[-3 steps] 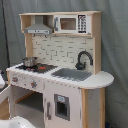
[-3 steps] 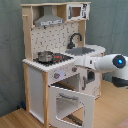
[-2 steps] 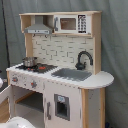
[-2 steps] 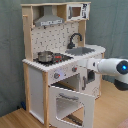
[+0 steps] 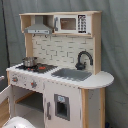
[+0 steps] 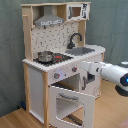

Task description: Play with the kitchen

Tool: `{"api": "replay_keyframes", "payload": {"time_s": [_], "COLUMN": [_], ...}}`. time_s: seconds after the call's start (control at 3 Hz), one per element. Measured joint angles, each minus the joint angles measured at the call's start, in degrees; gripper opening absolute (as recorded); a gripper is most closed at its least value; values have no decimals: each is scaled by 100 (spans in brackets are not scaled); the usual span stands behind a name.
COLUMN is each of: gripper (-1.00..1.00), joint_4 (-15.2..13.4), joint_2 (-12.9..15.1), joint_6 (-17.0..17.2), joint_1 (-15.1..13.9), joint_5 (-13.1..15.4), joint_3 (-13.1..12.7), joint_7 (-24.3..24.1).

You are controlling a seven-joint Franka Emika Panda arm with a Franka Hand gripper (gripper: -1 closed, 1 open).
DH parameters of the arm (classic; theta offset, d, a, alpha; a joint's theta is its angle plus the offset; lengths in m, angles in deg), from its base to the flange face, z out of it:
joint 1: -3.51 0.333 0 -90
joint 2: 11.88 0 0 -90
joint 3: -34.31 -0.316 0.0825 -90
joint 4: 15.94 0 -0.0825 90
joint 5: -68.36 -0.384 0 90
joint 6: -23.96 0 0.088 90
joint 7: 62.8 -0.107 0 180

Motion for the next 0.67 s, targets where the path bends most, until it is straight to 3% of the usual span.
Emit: {"api": "replay_keyframes", "payload": {"time_s": [0.33,0.67], "gripper": [100,100], "joint_4": [-1,-212], "joint_2": [-624,-982], "joint_6": [-12,-200], "joint_1": [-15,41], "joint_5": [171,540], "joint_3": [-80,-131], "joint_7": [54,101]}}
